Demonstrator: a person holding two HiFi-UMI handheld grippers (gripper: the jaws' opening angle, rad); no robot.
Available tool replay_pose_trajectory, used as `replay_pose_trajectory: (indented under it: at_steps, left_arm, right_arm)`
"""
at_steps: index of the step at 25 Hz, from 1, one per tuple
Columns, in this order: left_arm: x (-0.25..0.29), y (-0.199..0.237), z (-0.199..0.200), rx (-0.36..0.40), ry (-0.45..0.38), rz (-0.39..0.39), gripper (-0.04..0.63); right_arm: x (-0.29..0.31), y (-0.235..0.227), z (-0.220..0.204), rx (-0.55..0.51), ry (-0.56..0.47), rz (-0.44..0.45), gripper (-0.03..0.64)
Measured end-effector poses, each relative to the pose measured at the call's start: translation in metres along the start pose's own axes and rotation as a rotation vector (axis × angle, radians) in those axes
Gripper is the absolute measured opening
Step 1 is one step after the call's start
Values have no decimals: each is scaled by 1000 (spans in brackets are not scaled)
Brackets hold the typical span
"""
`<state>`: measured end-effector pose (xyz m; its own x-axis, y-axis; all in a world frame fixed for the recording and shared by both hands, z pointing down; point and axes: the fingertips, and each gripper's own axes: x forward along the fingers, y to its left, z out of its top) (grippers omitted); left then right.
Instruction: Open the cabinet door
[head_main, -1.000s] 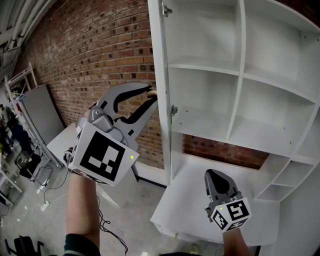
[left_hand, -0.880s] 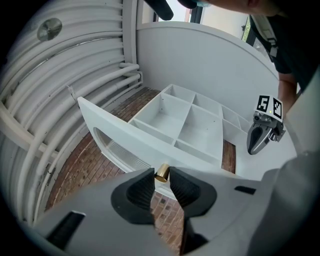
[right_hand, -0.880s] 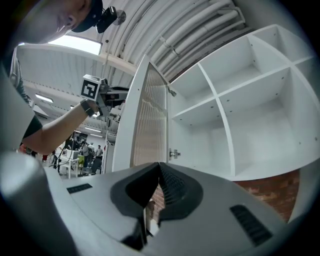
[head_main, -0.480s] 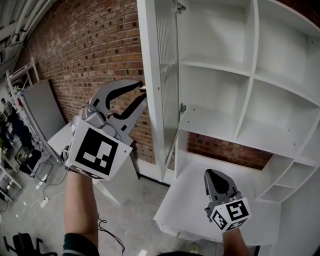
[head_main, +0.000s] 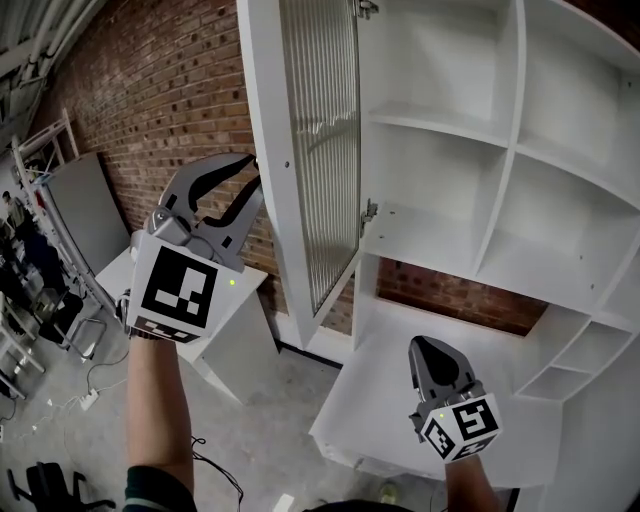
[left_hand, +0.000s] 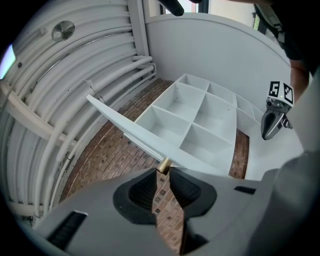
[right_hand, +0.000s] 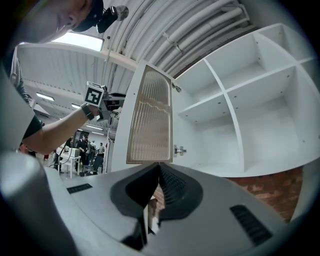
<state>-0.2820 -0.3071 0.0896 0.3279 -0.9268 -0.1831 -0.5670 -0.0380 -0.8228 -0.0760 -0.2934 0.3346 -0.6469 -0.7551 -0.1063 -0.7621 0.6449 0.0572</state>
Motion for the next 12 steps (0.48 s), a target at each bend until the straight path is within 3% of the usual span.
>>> replay_pose_trajectory:
  at_steps: [7,12]
  left_arm:
    - [-2,0,-6,-56,-11,0,78]
    - [-8,-8,-14,-241,-49,-25,71]
  right_arm:
    - [-2,1,1,2,2,-5,3]
    - [-3,1,0,2,10,-7,3]
